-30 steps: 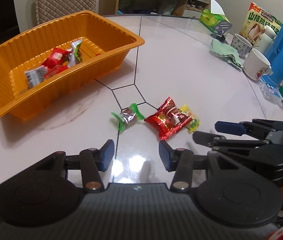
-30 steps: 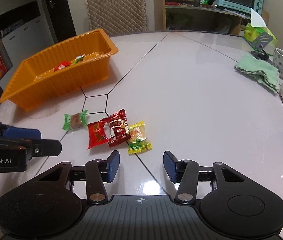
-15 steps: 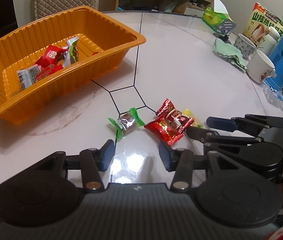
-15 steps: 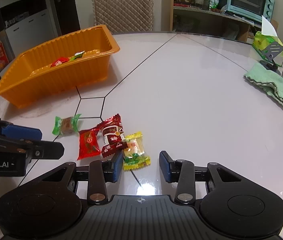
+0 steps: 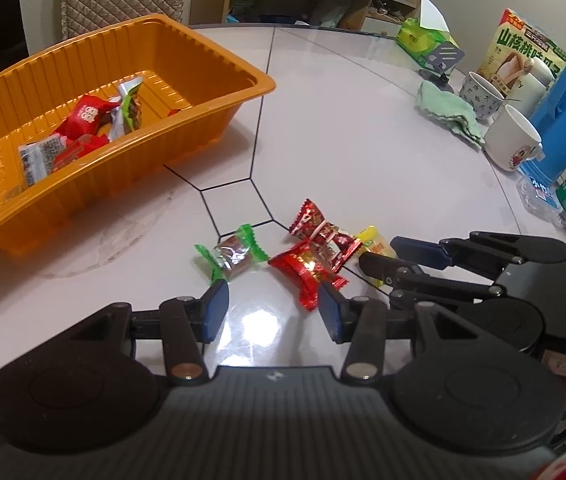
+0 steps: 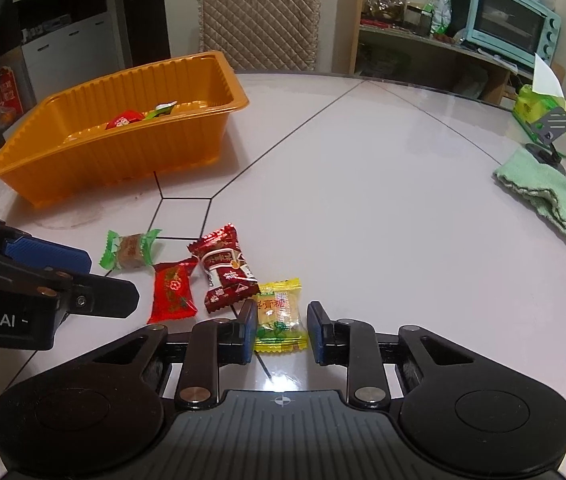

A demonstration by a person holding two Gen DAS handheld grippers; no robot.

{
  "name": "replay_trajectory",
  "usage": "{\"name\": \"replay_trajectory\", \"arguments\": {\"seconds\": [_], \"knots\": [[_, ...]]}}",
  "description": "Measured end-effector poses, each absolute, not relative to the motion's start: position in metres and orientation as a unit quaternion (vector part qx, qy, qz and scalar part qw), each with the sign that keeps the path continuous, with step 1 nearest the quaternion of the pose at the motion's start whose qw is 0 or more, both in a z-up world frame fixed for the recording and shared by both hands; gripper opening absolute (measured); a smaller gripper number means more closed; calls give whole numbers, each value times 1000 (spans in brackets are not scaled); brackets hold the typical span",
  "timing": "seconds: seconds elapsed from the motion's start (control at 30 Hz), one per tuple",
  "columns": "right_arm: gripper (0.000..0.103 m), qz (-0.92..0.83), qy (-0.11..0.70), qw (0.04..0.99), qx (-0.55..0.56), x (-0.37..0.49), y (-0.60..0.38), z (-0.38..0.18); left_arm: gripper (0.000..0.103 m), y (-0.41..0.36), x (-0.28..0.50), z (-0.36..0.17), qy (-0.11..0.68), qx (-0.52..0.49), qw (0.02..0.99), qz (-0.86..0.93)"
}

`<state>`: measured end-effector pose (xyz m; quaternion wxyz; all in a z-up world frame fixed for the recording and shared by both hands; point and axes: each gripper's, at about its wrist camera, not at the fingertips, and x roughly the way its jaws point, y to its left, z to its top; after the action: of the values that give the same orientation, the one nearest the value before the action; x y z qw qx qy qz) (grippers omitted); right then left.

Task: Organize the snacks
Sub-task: 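Grasp the yellow candy with the right tool while the left tool grasps a red candy, then carry the yellow candy and red candy with both tools over the orange tray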

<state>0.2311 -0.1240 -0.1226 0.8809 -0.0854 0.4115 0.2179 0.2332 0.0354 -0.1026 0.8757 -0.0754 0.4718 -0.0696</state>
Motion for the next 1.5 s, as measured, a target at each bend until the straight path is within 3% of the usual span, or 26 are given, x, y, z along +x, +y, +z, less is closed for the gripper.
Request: {"name": "replay_trajectory", "arguments": {"seconds": [0.43,0.83,1.5], "knots": [[28,178,421,888,-57,226,-151,-121,45,14,257,-110,476,-109,870,-65],[27,154,430,889,-29,212,-171,-118,20,4,255,-123,479,-54,873,-76],[23,159,442,882,-28,210,-168,-110,18,3,244,-107,460,-25,882,-97]]}}
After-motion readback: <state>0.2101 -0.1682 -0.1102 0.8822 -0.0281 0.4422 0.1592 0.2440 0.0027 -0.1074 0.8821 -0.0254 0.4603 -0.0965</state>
